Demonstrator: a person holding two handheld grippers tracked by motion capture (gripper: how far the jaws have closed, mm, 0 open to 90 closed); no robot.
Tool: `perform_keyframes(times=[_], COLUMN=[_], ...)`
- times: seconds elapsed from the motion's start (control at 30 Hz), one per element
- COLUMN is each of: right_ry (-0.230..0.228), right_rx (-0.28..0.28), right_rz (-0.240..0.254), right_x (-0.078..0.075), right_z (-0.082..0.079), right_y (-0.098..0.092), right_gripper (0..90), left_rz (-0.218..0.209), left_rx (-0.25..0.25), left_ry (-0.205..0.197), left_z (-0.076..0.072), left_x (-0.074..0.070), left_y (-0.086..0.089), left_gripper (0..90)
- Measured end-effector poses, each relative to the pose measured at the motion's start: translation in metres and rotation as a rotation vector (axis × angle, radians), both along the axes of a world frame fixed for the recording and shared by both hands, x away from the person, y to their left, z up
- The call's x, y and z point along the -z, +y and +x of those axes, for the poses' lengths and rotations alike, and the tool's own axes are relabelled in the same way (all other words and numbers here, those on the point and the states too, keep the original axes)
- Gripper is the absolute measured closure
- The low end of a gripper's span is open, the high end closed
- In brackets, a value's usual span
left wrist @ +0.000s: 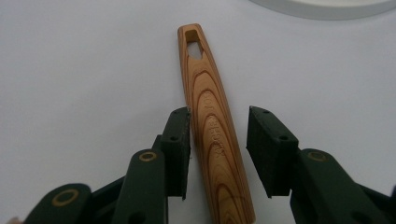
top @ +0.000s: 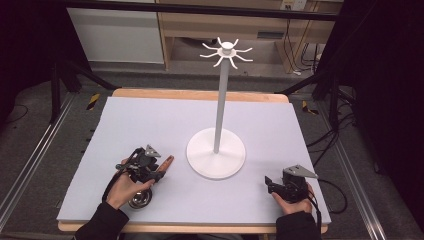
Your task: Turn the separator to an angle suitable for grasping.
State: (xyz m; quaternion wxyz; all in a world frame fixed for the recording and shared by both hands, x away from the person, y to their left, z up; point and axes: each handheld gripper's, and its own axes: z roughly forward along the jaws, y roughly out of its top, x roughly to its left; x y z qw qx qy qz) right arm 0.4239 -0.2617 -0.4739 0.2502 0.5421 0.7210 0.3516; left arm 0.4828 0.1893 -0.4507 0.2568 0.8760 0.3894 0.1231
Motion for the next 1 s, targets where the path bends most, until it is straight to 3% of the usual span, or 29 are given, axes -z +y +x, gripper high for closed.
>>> perform_keyframes(times=[0.17,0.57,0.8,1.0], right_ry=[0.001,0.003,0.009,0.013], right_rx=[-0.005,-0.01,-0.01,-0.016], right_rz=[-0.006,-0.007,-0.001,0.0], right_x=[0.001,0.001,0.001,0.001], right_z=[0.0,0.001,0.001,0.001], right_y=[-0.001,0.0,0.0,-0.001], right_gripper=[29.9,30.8,30.8,30.9], left_rz=[0.024,0.018,0.05,0.031], left_rx=[-0.003,0.018,0.034,0.053], left_ry=[0.004,0.038,0.034,0.001], left_z=[0.002,0.0,-0.001,0.001], left_x=[0.006,0.005,0.003,-0.01], left_y=[-0.001,0.003,0.0,0.002], left_gripper=[62.4,65.2,65.3,59.3])
